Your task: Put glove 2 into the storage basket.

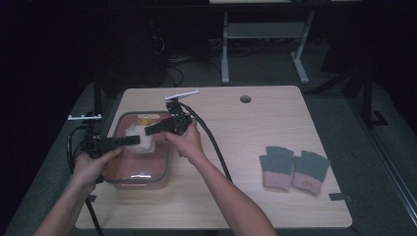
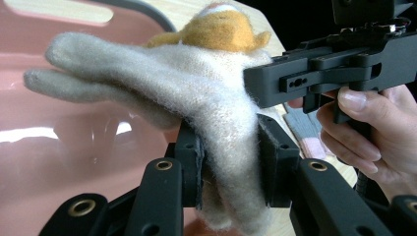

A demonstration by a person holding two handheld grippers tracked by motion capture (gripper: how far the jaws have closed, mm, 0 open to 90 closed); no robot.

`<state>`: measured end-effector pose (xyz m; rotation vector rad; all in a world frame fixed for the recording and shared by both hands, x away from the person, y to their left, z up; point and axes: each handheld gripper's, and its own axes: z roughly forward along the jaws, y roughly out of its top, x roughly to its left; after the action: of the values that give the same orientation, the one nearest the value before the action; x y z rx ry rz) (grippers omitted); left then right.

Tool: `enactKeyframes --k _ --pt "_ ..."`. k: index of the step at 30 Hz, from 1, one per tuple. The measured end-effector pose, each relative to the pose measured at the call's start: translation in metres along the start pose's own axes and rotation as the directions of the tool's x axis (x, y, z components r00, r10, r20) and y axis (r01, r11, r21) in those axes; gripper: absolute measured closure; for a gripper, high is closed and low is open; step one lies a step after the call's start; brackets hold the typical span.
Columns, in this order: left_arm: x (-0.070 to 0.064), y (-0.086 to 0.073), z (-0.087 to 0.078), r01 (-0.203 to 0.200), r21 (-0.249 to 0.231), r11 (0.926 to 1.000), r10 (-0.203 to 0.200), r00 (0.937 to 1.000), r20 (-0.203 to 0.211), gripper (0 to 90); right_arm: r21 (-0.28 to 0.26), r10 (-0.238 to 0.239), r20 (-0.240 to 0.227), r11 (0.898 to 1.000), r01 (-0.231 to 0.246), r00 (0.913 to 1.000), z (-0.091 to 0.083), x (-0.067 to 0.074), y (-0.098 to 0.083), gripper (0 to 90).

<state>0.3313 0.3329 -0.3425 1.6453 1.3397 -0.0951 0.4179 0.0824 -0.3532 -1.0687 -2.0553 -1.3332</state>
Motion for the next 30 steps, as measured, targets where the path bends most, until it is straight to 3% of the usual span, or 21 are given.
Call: enactKeyframes --k 12,16,24,30 --pt "0.016 -0.011 0.008 0.017 0.048 0.9987 -0.015 0.999 -0.041 66.4 0.023 0.052 -0.009 0.998 -0.052 0.9986 0.021 -0.02 -0.011 81.4" --pt "0.02 -0.014 0.011 0.041 0.065 0.997 -0.038 0.9979 -0.052 66.5 0.037 0.062 -0.006 0.997 -0.062 0.998 0.027 -0.025 -0.014 81.4" --pt "0.026 -0.019 0.021 0.038 0.116 0.9925 -0.029 0.9959 -0.086 66.7 0.072 0.08 0.025 0.994 -0.081 0.9965 0.034 -0.034 -0.022 80.6" --pt "0.027 -0.023 0.026 0.052 0.132 0.9899 -0.037 0.9928 -0.113 66.9 0.095 0.053 0.079 0.994 -0.061 0.9954 0.034 -0.034 -0.024 76.9"
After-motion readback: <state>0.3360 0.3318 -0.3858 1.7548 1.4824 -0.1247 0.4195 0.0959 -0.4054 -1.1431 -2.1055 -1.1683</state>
